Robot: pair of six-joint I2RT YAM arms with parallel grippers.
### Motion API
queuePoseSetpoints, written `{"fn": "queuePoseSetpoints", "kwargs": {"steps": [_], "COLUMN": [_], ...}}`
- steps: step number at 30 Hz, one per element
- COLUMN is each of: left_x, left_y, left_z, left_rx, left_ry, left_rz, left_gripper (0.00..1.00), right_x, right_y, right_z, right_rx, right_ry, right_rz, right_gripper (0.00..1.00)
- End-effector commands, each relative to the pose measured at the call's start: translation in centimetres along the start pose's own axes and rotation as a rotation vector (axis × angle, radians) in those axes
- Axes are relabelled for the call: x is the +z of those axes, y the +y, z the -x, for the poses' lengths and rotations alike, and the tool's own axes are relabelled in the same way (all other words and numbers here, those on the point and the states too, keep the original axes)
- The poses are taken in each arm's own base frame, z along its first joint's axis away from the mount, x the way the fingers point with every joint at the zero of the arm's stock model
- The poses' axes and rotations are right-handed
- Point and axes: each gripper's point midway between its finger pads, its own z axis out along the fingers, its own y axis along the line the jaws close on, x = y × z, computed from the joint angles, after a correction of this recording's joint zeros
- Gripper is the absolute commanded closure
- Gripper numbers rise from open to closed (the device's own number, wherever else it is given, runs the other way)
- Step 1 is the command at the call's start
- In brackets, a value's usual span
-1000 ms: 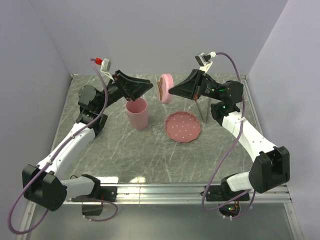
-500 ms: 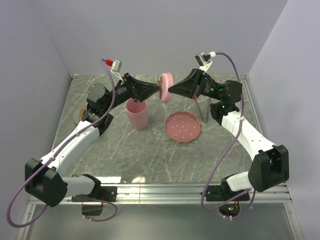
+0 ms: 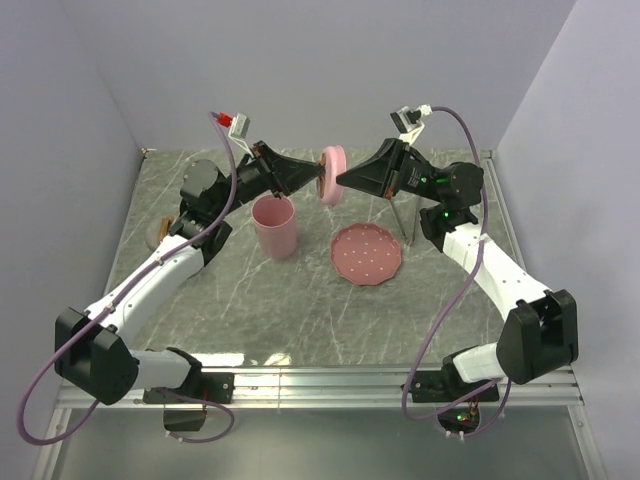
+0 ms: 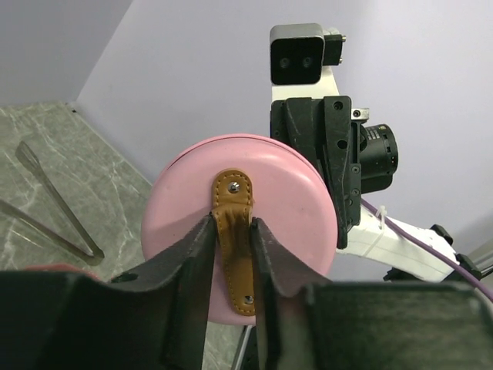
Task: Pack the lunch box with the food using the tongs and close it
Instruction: Pass the lid of the lunch box from the right arm to the left, then put the lid back on the lunch box
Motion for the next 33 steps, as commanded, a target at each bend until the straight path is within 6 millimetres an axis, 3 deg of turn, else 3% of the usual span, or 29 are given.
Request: {"fn": "queuePoseSetpoints", "kwargs": {"steps": [1,5,7,13,15,18,19,21,22,23,24,26,28,29,31,32,33], "left_x": [0.5,0.3,0.2,-0.4,-0.9,-1.7,-2.1,-2.5,-3.3,-3.3,-3.7,-4.9,-5.9,-6.6,-7.2,-7.7,-7.7], "left_y": [-1.8,-1.7,-1.8,-1.4,-0.5,0.5,1.6,2.3,4.3,4.0,5.0,6.8,9.1,9.7,11.5,11.9,12.9], "left_z": [1.3,1.1,1.1,1.1,1.6,2.5,2.1,3.3,1.8,3.1,3.6,3.2,3.2,2.9,2.7,2.6,2.1], "left_rx": [0.053,0.053,0.056,0.086,0.085,0.13,0.127,0.241,0.222,0.323,0.351,0.428,0.464,0.497,0.515,0.522,0.52], "left_ry": [-0.031,-0.024,-0.022,-0.008,-0.015,-0.019,0.014,0.034,0.115,0.126,0.129,0.228,0.277,0.328,0.373,0.405,0.44], "left_rz": [-0.044,-0.036,-0.034,0.001,0.033,0.085,0.135,0.211,0.304,0.325,0.393,0.484,0.59,0.621,0.691,0.718,0.737], "left_gripper": [0.74,0.99,0.99,0.99,0.99,1.0,1.0,1.0,1.0,1.0,1.0,1.0,1.0,1.0,1.0,1.0,1.0], "right_x": [0.3,0.4,0.5,0.3,-0.1,-1.1,-1.5,-2.7,-3.2,-4.3,-4.8,-6.5,-7.3,-8.2,-9.5,-10.5,-11.3], "right_y": [1.7,1.4,1.2,-0.5,-1.6,-3.0,-3.6,-4.7,-5.2,-6.2,-6.7,-8.4,-8.9,-9.7,-10.5,-11.2,-11.9], "right_z": [0.5,0.6,0.5,0.6,0.5,0.7,0.6,1.2,1.4,1.4,1.7,2.3,3.3,2.7,4.1,3.5,4.7], "right_rx": [-0.065,-0.062,-0.057,-0.059,-0.056,-0.064,-0.073,-0.067,-0.113,-0.087,-0.103,-0.145,-0.229,-0.184,-0.264,-0.225,-0.257], "right_ry": [-0.014,-0.014,0.001,0.038,0.05,0.044,0.041,0.03,0.032,0.032,0.029,0.03,0.035,0.053,0.054,0.076,0.052], "right_rz": [0.042,0.031,0.015,-0.055,-0.097,-0.157,-0.173,-0.234,-0.256,-0.311,-0.346,-0.454,-0.504,-0.556,-0.642,-0.706,-0.793], "right_gripper": [1.0,1.0,0.97,0.56,0.51,0.36,0.33,0.25,0.21,0.15,0.08,0.02,0.0,0.0,0.0,0.0,0.0]}}
